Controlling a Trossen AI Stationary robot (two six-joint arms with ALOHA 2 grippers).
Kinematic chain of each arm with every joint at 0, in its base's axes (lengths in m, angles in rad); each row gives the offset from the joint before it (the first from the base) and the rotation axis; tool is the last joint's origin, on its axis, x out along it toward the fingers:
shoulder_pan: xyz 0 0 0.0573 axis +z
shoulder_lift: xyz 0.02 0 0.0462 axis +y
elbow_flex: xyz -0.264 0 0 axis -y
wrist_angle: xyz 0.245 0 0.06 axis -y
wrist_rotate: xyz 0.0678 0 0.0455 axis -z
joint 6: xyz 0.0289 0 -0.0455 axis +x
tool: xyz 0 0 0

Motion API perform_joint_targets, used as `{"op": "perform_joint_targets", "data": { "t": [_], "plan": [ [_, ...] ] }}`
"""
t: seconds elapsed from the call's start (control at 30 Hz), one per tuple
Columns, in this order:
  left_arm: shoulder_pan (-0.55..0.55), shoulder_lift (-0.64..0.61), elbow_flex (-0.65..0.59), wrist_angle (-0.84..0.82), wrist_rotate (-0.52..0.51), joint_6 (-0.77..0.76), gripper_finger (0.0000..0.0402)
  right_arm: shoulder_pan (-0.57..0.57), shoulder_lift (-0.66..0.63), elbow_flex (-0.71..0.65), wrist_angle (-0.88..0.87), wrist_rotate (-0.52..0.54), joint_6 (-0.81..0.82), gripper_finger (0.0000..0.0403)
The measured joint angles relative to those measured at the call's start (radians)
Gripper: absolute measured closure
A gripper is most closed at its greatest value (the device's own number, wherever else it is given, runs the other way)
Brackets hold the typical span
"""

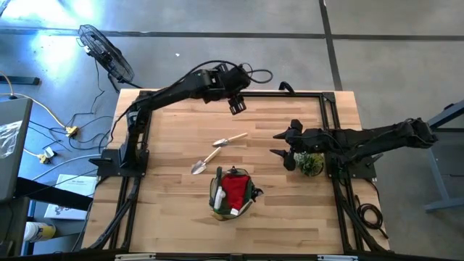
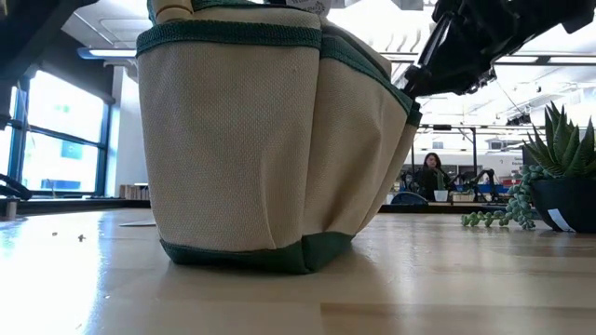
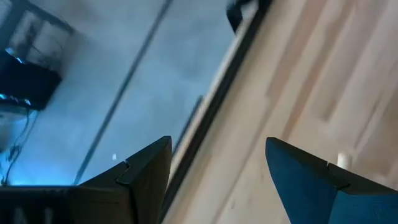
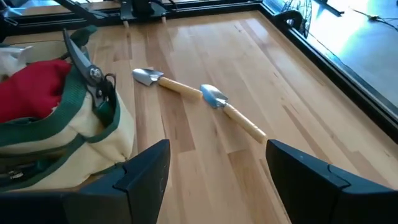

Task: Pick & Place Garden tools in Gardening bag
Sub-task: Put the top brown trowel into the gardening bag

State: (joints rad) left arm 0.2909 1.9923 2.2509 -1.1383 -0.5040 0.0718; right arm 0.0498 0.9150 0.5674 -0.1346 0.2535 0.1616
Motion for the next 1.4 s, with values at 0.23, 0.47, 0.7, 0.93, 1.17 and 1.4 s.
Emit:
{"op": "perform_joint_targets", "data": {
  "t": [0.23,0.47,0.7,0.93,1.17,1.4],
  "plan": [
    [-0.011,0.061,-0.003,-0.032,0.188,0.032,0.0151,0.0,0.0,-0.024,-0.016,0.001,0.029,0.0147],
    [-0.009,0.148,-0.003,-0.087,0.34,0.057,0.0151,0.0,0.0,-0.052,-0.008,-0.001,0.046,0.0147],
    [-0.002,0.218,-0.003,-0.152,0.45,0.063,0.0151,0.0,0.0,-0.052,-0.01,-0.002,0.044,0.0147],
    [-0.003,0.298,-0.003,-0.153,0.504,0.063,0.0151,0.0,0.0,-0.053,-0.02,-0.03,0.044,0.0147],
    [-0.005,0.358,-0.003,-0.146,0.568,0.058,0.0151,0.0,0.0,-0.053,-0.029,-0.05,0.044,0.0147],
    [-0.025,0.412,-0.003,-0.134,0.548,0.074,0.0151,0.001,0.0,-0.053,-0.037,-0.05,0.044,0.0147]
  ]
}}
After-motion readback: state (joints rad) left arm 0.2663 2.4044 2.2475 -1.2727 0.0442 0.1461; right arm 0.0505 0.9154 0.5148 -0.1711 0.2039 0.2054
